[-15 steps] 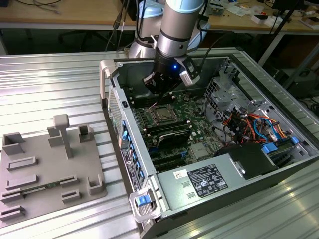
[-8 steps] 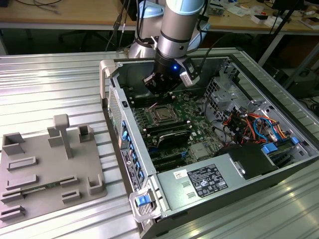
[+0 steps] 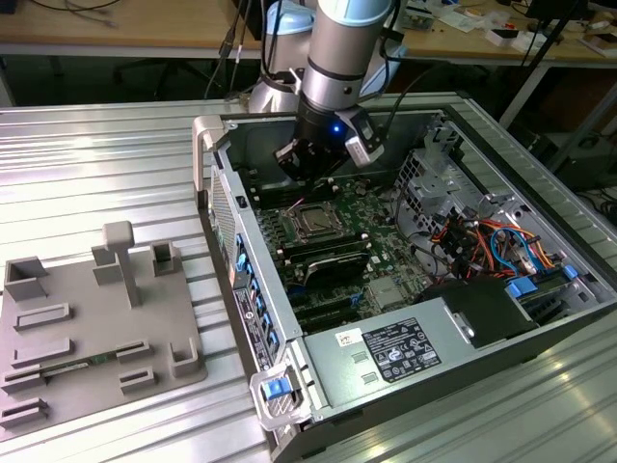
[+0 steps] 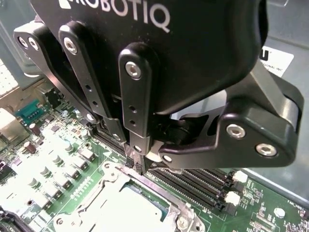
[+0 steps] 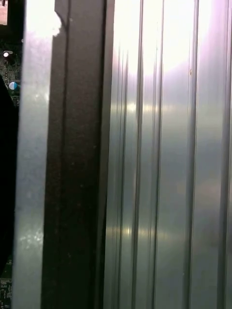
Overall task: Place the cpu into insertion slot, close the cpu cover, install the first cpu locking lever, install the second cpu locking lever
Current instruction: 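Install the first cpu locking lever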
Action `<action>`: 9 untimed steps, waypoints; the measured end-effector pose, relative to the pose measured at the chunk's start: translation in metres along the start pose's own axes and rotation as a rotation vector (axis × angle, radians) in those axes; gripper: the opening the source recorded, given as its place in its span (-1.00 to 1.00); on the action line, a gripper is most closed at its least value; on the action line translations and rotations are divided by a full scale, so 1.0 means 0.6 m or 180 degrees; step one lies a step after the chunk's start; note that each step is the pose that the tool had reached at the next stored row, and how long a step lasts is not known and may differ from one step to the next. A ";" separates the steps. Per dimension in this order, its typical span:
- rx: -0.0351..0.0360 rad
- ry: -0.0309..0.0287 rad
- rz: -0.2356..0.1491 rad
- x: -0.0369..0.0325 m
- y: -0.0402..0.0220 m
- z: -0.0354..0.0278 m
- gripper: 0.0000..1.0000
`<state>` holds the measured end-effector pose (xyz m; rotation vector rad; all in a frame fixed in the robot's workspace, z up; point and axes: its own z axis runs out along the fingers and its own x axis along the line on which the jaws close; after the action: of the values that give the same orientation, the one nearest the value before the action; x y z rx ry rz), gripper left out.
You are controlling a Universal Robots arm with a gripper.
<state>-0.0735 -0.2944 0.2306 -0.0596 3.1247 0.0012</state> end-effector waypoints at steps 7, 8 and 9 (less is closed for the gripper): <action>-0.0072 -0.0002 -0.0076 0.000 0.005 0.005 -0.79; -0.0071 -0.0002 -0.0075 0.000 0.005 0.006 -0.79; -0.0071 -0.0002 -0.0076 0.000 0.005 0.006 -0.79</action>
<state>-0.0734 -0.2916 0.2267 -0.0969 3.1235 0.0360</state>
